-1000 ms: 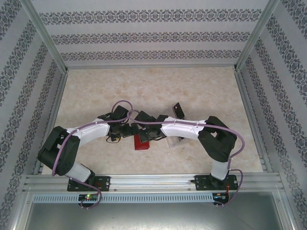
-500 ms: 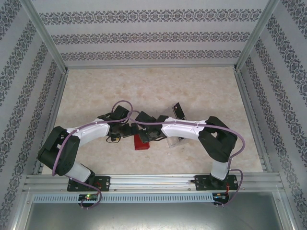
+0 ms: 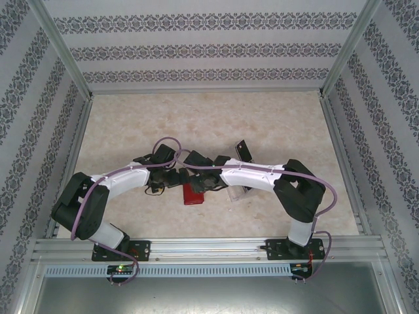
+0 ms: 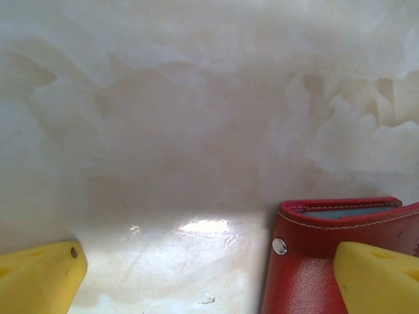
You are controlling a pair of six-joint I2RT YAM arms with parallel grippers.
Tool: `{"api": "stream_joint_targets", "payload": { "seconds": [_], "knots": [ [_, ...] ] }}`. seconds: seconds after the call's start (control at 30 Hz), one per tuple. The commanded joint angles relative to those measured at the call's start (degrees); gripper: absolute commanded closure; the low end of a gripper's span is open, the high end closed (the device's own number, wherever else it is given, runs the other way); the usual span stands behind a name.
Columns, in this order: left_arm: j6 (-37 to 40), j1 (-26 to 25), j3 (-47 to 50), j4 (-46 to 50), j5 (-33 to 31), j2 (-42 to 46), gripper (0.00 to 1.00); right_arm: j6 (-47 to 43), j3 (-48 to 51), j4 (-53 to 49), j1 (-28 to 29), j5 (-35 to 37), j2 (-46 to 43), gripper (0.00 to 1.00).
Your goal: Put the credit cards into the card holder
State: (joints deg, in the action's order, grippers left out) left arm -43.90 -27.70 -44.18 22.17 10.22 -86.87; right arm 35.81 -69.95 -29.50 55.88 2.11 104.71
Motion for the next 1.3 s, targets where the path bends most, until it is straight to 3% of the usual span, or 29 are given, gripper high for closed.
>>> {"api": "stream_joint_targets", "payload": {
  "seconds": [0.0, 0.63, 1.13, 1.27],
  "knots": [
    [0.05, -0.97, 1.59, -2.31, 1.86, -2.42, 0.00, -0.57, -2.16, -1.09, 1.23, 1.10, 2.06, 0.65],
    [0.03, -0.90, 1.47, -2.40, 2.41, -2.49, 0.00, -1.28, -4.80, -2.69, 0.98, 3.20, 5.14, 0.68],
    [-0.02, -0.97, 1.48, -2.48, 2.35, -2.47, 0.00, -2.10, -4.49, -2.49, 0.46, 3.45, 4.09, 0.99],
    [-0.04, -0.92, 1.23, -2.31, 2.15, -2.51, 0.00, -2.28, -4.23, -2.35, 0.51, 3.18, 3.21, 1.00]
  ]
}}
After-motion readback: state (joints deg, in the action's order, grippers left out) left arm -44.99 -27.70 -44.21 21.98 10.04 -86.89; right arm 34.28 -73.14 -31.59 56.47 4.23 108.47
